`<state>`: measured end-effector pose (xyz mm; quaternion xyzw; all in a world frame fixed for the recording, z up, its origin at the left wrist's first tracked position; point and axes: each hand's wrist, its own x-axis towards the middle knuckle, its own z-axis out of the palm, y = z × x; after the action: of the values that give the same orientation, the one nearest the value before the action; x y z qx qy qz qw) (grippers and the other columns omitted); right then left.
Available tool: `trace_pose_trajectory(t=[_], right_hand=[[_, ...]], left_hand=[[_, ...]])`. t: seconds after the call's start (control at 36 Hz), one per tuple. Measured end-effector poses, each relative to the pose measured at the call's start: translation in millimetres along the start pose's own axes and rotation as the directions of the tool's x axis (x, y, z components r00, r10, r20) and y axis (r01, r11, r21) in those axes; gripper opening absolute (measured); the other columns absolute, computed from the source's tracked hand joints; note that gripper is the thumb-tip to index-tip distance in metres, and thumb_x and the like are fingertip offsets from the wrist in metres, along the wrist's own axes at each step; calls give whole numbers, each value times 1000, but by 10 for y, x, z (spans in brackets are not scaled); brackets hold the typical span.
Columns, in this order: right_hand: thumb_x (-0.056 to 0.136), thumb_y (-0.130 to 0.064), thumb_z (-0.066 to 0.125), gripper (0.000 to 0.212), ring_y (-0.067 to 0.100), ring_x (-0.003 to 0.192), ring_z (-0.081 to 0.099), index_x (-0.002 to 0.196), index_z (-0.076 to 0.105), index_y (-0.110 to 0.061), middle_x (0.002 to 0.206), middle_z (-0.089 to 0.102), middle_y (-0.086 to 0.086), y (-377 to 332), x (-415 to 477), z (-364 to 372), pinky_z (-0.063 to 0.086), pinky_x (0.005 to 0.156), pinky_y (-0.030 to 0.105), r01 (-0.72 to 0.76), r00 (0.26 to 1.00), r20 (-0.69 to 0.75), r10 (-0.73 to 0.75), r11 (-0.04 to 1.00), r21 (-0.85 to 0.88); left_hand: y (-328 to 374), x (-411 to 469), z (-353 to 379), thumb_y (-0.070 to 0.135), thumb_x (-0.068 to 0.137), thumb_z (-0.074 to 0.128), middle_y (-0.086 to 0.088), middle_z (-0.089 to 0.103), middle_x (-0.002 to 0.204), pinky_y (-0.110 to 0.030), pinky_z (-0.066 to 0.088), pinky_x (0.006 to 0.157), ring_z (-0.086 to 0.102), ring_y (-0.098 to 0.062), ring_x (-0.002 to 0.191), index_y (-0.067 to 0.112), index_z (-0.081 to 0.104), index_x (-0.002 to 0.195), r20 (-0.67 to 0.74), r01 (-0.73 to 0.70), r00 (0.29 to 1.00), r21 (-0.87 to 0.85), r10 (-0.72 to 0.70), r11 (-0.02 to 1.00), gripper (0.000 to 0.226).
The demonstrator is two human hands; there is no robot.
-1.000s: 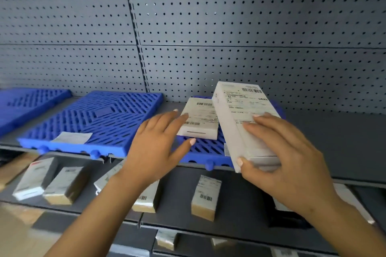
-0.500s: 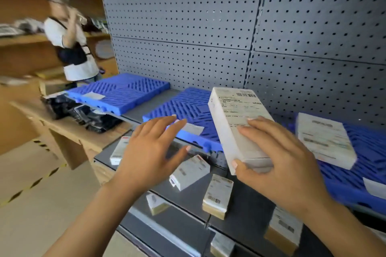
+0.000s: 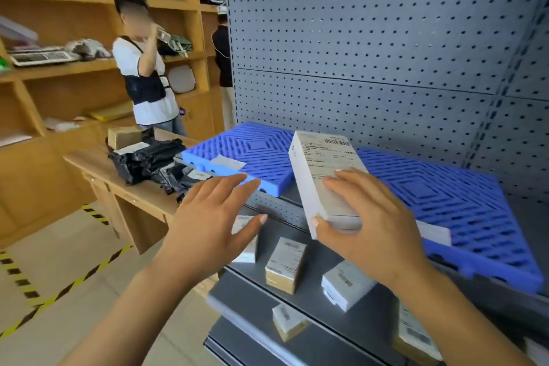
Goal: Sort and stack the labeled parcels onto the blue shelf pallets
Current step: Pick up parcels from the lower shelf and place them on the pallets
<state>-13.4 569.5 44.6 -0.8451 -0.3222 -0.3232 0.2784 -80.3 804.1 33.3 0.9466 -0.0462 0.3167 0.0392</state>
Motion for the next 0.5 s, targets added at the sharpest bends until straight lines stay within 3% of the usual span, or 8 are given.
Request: trace_pose_trajectory(t=[0.22,0.39,0.5], right_hand=[[72,-55,52,53,9,114,44,110,66,-21,118,62,-3,-145,528,693,40,83,31,18,999,29,-17,999,-46],[71,-55,51,53,13,111,47,107,67,-19,115,63,0,-62,932,1230,52,76,39,-1,1000,19,3,996,-93],[71,-56,49,55,22,116,55,110,66,-20,118,63,0,13,1155,1574,54,78,45,-51,994,90,65,987,-151]], left_hand=[[-733,234,172,54,87,43,-2,60,127,-40,45,94,56,-25,114,20,58,128,-50,16,999,10,-16,1000,55],[-1249,565,414,54,87,46,0,60,127,-40,45,96,56,-23,116,21,59,128,-31,-13,999,39,14,999,54],[-1544,816,595,53,86,47,-2,62,125,-41,46,95,58,-25,114,18,60,127,-24,-61,998,25,62,998,54]])
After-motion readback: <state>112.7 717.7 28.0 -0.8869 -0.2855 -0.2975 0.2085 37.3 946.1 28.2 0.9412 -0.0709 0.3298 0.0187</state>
